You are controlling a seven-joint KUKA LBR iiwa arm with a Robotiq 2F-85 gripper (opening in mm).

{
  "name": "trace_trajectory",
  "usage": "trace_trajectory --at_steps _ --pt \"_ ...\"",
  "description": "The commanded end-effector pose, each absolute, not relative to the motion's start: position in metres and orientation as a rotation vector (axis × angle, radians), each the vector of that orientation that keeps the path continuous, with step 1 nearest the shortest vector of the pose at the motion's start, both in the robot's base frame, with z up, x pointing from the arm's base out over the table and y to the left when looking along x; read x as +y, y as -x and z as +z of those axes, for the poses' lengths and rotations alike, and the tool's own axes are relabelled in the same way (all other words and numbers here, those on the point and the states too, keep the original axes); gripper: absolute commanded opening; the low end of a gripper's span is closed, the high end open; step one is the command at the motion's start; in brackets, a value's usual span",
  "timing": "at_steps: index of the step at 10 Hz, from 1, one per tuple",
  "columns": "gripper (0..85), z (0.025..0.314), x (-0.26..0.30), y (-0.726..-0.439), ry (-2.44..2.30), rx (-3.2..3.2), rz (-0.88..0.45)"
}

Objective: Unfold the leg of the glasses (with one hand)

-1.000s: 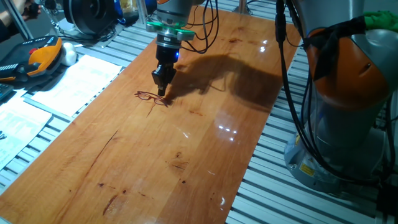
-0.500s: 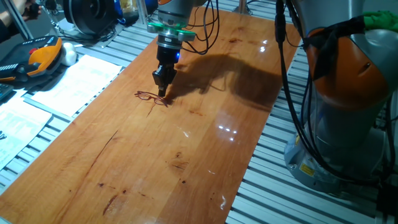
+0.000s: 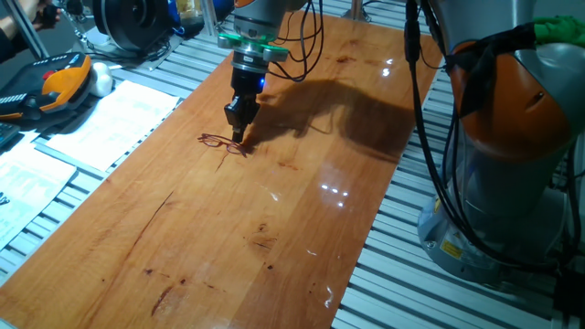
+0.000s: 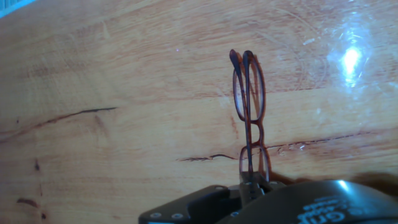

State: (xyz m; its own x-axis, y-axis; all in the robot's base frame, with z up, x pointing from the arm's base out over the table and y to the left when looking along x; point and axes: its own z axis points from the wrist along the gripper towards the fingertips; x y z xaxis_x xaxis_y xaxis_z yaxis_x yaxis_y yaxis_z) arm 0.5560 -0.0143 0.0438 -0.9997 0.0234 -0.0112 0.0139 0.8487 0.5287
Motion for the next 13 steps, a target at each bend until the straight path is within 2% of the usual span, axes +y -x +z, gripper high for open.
trace_trajectory --at_steps 1,13 --pt "17.0 0.0436 -0.0144 -0.5558 -0.032 3.000 0.856" --pt "17.0 0.0405 -0.0135 -0.5556 -0.051 2.978 0.909"
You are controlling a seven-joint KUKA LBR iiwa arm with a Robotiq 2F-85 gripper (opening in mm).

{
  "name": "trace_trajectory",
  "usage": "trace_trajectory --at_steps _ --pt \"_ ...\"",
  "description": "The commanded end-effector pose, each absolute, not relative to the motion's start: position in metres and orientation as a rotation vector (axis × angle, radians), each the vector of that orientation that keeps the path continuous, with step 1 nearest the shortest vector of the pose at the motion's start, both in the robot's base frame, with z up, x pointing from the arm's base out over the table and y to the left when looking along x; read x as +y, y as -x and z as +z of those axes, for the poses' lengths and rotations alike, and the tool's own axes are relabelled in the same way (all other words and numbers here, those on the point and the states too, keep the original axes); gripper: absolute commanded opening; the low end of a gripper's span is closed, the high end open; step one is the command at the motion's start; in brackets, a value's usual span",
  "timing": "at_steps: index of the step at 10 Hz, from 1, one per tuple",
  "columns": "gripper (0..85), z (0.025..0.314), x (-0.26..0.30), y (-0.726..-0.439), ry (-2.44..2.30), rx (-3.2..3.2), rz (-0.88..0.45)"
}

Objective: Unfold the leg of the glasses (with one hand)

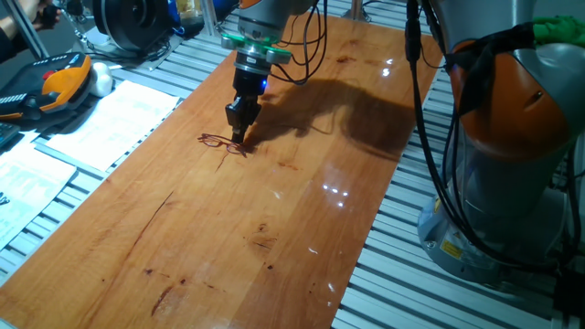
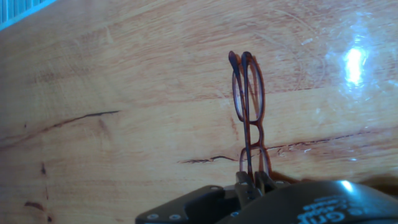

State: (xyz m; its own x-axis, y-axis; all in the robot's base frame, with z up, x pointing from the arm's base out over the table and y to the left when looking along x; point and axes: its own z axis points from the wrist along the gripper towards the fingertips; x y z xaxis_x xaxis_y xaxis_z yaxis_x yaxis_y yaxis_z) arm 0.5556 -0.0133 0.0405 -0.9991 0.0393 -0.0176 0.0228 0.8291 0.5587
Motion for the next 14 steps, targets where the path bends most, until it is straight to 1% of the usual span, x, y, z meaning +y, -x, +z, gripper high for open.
trace_trajectory --at_steps 1,9,14 --pt "17.0 0.0403 -0.0132 -0.5554 -0.052 2.977 0.909" --pt "17.0 0.0426 -0.0127 -0.5565 0.087 2.955 0.885" --pt "17.0 0.0418 -0.0125 -0.5569 0.069 2.962 0.872"
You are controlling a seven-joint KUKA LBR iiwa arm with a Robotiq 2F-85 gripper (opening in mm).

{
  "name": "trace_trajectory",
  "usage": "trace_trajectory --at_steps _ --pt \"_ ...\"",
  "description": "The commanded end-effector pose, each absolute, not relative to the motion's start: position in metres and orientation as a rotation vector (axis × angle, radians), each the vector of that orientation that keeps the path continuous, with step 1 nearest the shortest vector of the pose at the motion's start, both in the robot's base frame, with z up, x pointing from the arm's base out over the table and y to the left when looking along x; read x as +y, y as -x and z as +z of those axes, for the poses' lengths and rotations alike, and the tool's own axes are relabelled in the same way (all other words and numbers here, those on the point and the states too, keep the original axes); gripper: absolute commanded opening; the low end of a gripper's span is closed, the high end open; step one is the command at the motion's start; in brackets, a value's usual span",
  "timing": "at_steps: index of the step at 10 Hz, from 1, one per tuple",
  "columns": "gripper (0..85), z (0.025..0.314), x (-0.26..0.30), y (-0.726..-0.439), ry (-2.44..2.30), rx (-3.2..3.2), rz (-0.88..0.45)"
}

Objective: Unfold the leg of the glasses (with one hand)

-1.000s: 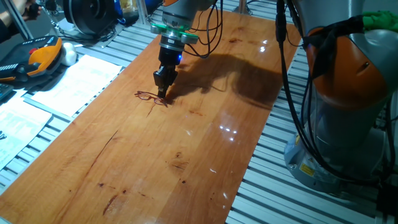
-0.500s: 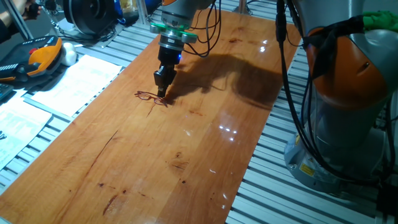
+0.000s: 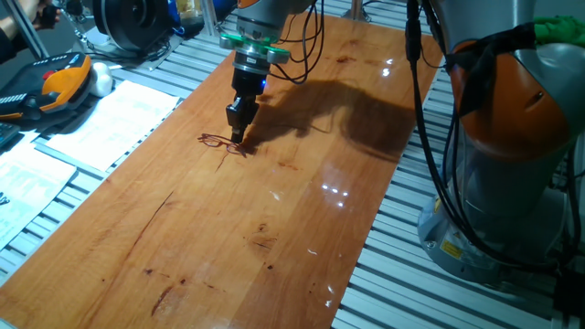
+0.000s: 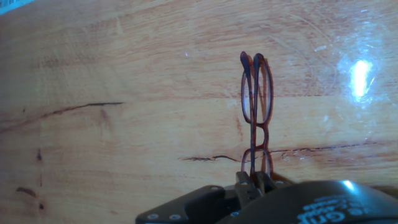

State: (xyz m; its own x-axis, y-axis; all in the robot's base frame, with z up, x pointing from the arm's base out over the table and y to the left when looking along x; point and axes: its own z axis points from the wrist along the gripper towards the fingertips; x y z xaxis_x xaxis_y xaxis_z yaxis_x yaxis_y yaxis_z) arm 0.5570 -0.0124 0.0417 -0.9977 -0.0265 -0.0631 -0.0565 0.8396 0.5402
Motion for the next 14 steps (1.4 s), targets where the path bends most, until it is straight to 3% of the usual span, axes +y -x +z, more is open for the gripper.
trace_trajectory --at_steps 1,13,14 --pt "17.0 0.0413 -0.0123 -0.5569 0.064 2.963 0.872" --pt "17.0 0.0382 -0.0113 -0.5572 0.064 2.961 0.879" --pt "0.0 0.0384 -0.0111 -0.5574 0.070 2.962 0.882"
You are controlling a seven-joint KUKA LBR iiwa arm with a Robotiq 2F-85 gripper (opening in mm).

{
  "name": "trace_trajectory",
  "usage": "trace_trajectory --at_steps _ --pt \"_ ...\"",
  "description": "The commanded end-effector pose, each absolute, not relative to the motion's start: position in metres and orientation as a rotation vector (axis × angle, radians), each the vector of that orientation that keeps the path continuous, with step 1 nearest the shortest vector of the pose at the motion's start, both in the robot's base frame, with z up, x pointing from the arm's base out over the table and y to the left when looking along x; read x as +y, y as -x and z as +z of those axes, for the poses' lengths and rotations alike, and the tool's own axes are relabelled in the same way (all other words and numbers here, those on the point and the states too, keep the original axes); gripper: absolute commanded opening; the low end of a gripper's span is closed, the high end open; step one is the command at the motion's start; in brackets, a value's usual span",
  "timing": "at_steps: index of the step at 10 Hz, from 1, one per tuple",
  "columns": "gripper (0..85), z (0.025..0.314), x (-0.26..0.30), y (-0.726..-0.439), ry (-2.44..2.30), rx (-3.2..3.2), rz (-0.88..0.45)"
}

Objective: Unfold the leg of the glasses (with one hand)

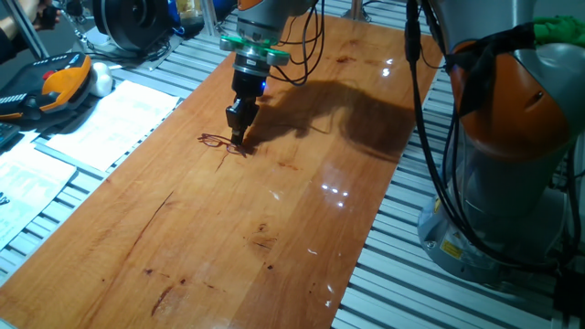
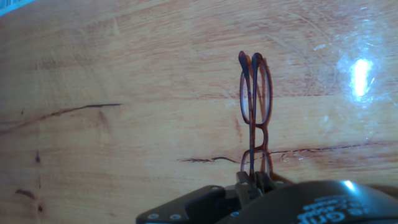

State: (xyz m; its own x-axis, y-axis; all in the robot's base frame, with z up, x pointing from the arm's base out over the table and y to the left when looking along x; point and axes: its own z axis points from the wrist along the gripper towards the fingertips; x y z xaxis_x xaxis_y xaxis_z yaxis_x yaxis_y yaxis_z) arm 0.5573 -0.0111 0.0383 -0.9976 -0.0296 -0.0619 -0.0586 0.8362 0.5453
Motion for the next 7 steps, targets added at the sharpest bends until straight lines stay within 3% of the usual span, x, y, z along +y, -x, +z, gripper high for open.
trace_trajectory --at_steps 1,7 --pt "0.0 0.0384 -0.0109 -0.5575 0.073 2.962 0.885" --pt "0.0 0.0446 -0.0092 -0.5595 0.020 2.956 0.924"
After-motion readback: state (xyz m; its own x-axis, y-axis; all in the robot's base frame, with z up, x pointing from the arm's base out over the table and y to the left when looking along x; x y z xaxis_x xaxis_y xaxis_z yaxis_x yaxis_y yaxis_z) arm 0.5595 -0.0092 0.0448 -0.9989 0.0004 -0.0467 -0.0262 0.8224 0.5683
